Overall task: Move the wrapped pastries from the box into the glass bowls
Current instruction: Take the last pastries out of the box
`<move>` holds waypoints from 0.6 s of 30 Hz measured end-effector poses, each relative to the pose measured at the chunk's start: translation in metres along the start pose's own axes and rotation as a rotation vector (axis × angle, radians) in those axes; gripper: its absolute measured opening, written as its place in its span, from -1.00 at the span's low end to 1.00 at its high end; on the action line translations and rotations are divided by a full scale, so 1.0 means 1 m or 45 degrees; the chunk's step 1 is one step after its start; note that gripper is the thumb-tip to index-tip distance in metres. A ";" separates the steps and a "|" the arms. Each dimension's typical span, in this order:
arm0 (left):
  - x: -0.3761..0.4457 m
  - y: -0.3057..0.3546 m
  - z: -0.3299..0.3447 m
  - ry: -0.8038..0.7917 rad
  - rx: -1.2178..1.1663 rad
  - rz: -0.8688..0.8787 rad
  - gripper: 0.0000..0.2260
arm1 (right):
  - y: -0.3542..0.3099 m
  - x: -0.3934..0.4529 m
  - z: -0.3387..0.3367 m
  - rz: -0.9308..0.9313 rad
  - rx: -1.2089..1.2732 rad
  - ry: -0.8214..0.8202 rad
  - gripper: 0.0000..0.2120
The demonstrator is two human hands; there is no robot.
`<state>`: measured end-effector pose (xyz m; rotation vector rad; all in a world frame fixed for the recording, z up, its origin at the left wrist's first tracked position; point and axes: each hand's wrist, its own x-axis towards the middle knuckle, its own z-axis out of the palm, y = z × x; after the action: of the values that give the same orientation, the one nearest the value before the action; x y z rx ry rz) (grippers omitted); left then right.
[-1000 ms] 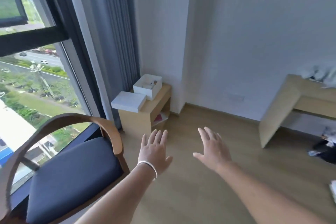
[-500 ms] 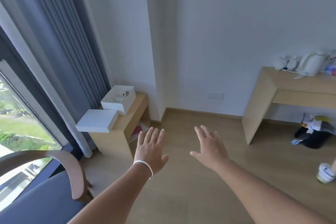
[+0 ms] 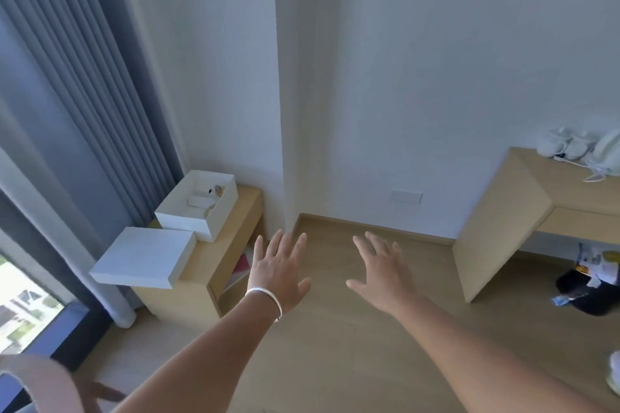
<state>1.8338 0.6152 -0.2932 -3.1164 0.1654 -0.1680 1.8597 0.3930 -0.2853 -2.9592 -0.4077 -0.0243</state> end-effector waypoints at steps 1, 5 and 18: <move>0.015 -0.013 0.002 -0.013 -0.005 -0.011 -0.24 | -0.006 0.022 0.002 -0.010 -0.006 -0.019 -0.16; 0.065 -0.065 0.009 -0.057 0.000 -0.049 -0.26 | -0.035 0.097 0.008 -0.035 0.025 -0.034 -0.16; 0.208 -0.167 0.064 -0.112 0.026 -0.197 -0.23 | -0.066 0.288 0.037 -0.215 -0.019 -0.059 -0.23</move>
<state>2.0639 0.7598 -0.3308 -3.1078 -0.0789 -0.0335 2.1185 0.5388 -0.3011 -2.9361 -0.6659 0.0223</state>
